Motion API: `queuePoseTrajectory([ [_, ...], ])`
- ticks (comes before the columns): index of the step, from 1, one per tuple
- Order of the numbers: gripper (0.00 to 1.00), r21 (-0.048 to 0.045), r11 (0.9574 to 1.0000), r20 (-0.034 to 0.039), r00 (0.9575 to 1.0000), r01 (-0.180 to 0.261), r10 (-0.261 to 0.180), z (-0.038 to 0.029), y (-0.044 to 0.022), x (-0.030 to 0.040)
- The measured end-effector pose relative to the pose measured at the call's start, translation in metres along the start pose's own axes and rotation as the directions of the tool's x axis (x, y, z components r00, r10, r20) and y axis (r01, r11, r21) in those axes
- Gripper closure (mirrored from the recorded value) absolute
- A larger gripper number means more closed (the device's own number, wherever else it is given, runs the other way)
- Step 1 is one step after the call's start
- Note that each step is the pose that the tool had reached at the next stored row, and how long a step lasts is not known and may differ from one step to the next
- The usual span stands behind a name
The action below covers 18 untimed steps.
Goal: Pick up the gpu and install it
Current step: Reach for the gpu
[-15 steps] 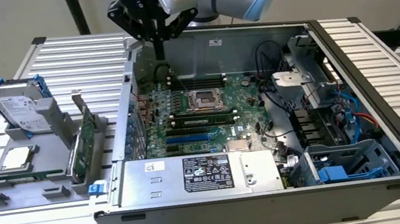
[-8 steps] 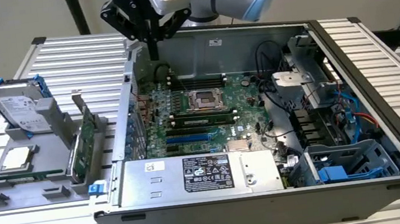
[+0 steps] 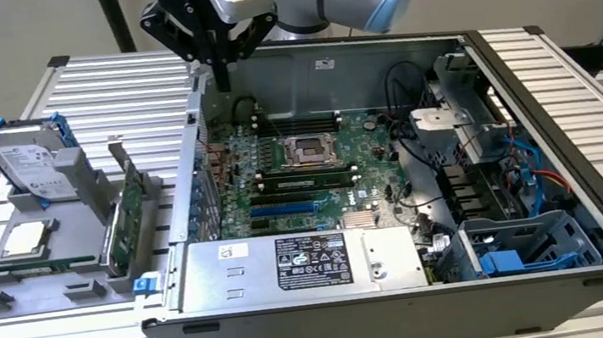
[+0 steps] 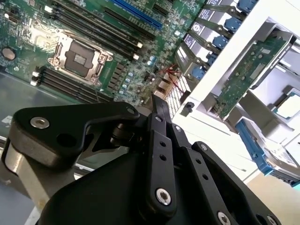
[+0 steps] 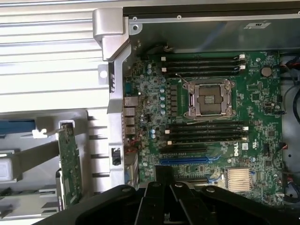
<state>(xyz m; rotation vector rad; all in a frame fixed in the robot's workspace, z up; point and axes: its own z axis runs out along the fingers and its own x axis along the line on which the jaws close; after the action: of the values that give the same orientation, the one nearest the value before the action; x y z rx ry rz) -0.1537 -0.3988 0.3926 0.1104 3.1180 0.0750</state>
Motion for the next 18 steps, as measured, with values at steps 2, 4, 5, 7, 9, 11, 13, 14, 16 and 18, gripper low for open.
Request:
queuePoseTrajectory([
  [2,1.00,0.0000,1.0000,-0.0001,1.0000,0.000,0.000,-0.0001,-0.0002,0.0027],
  [4,1.00,0.0001,1.0000,-0.0001,1.0000,0.000,0.000,-0.0002,-0.0004,0.0053],
  [5,1.00,0.0000,1.0000,0.0000,1.0000,0.000,0.000,-0.0001,-0.0005,0.0064],
  [7,1.00,0.0000,1.0000,-0.0001,1.0000,0.000,0.000,-0.0002,-0.0005,0.0076],
  [9,1.00,0.0000,1.0000,0.0000,1.0000,0.000,0.000,-0.0002,-0.0005,0.0076],
  [11,1.00,0.0001,1.0000,-0.0001,1.0000,0.000,0.000,-0.0002,-0.0006,0.0078],
  [13,1.00,0.0000,1.0000,0.0000,1.0000,0.000,0.000,-0.0002,-0.0006,0.0082],
  [14,1.00,0.0000,1.0000,0.0000,1.0000,0.000,0.000,-0.0002,-0.0007,0.0088],
  [16,1.00,0.0001,1.0000,-0.0001,1.0000,0.000,0.000,-0.0003,-0.0007,0.0105],
  [18,1.00,0.0000,1.0000,0.0000,1.0000,0.000,0.000,-0.0003,-0.0009,0.0124],
])
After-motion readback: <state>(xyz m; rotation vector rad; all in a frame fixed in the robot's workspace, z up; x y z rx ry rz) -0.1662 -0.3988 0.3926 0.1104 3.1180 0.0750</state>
